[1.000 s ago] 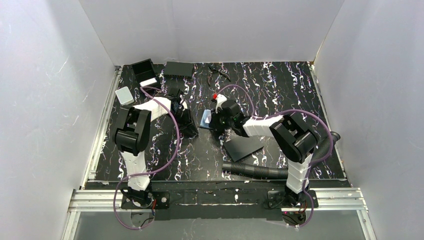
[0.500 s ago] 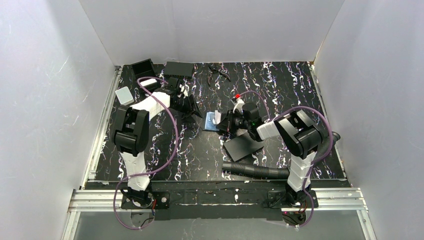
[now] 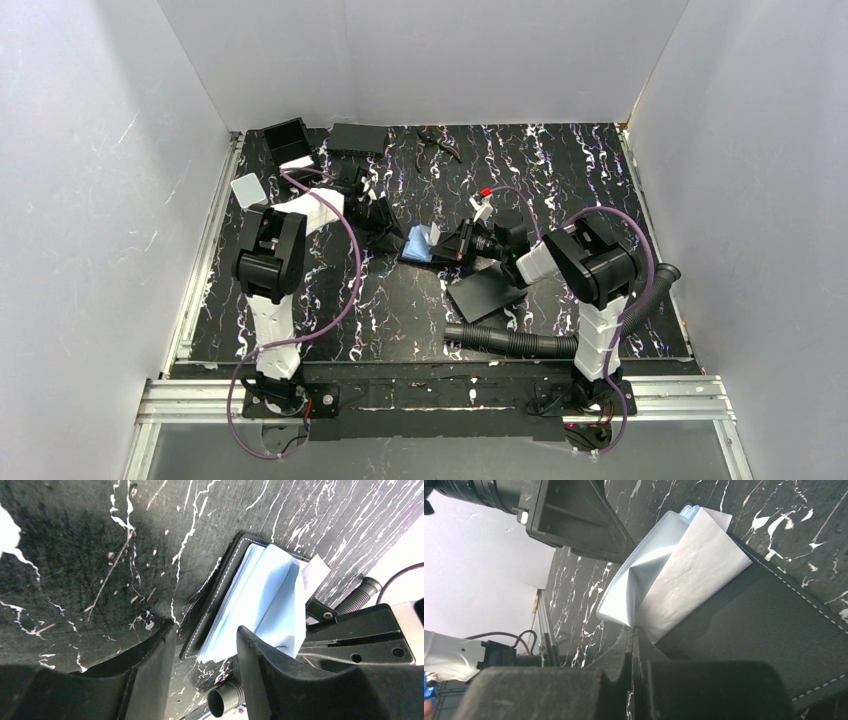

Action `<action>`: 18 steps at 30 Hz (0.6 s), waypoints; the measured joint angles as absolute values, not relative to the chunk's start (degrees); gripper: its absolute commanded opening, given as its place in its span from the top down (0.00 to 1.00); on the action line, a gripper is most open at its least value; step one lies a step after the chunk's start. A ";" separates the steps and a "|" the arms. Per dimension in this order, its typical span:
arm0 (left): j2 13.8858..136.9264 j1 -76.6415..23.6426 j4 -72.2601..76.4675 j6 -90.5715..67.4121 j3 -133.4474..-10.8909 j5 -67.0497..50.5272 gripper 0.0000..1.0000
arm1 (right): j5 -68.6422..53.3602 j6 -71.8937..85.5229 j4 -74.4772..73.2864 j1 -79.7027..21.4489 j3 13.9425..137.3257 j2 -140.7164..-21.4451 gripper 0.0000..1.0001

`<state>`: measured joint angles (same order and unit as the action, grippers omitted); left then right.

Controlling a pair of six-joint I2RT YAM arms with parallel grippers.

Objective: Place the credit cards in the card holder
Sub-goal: Open the card holder at the center of the board.

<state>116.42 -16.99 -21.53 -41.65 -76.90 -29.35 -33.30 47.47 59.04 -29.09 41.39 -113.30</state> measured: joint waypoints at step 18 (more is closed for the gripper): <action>113.63 -23.66 -19.73 -41.78 -74.24 -20.89 0.57 | -12.88 39.17 31.13 -28.51 41.04 -99.39 0.36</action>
